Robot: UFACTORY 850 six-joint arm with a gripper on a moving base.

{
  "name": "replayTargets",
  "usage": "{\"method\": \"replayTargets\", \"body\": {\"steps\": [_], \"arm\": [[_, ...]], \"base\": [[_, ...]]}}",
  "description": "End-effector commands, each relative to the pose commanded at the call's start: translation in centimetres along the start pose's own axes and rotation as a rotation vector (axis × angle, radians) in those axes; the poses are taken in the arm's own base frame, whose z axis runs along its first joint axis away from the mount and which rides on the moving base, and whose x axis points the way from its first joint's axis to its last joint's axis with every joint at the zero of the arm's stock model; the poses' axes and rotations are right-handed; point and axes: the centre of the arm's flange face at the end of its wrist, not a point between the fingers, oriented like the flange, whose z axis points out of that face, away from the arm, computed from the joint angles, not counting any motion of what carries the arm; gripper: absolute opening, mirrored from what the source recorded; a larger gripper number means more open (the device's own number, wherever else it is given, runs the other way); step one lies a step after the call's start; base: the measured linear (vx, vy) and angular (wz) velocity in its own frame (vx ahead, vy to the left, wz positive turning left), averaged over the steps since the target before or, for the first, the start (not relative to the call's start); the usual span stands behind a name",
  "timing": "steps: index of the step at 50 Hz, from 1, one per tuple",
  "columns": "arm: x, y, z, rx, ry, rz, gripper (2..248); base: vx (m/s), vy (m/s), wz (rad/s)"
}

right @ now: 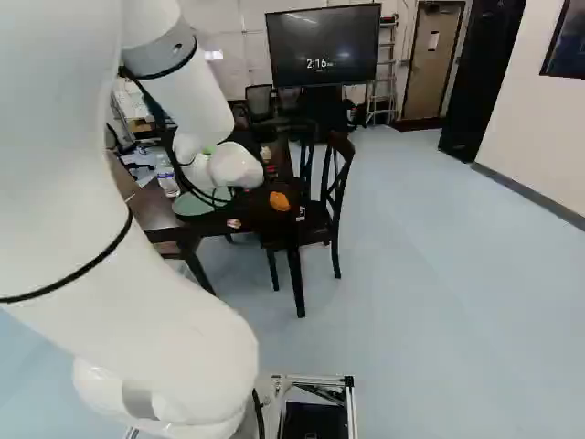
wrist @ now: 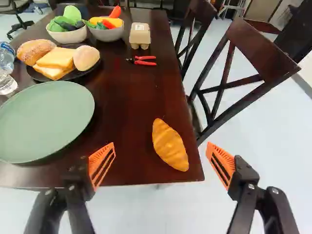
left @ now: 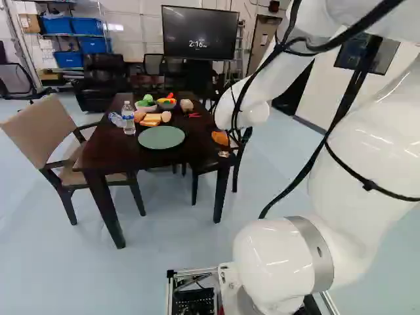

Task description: Move the croissant to the empty plate

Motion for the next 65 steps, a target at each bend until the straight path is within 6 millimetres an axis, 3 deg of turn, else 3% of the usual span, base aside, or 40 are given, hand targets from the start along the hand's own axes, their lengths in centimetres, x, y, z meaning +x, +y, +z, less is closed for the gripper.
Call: {"method": "replayTargets", "body": {"steps": [65], "arm": [[7.4,2.6,3.2,-0.037,-0.397,-0.112,247]], "base": [[0.0,0.0,0.0]]}}
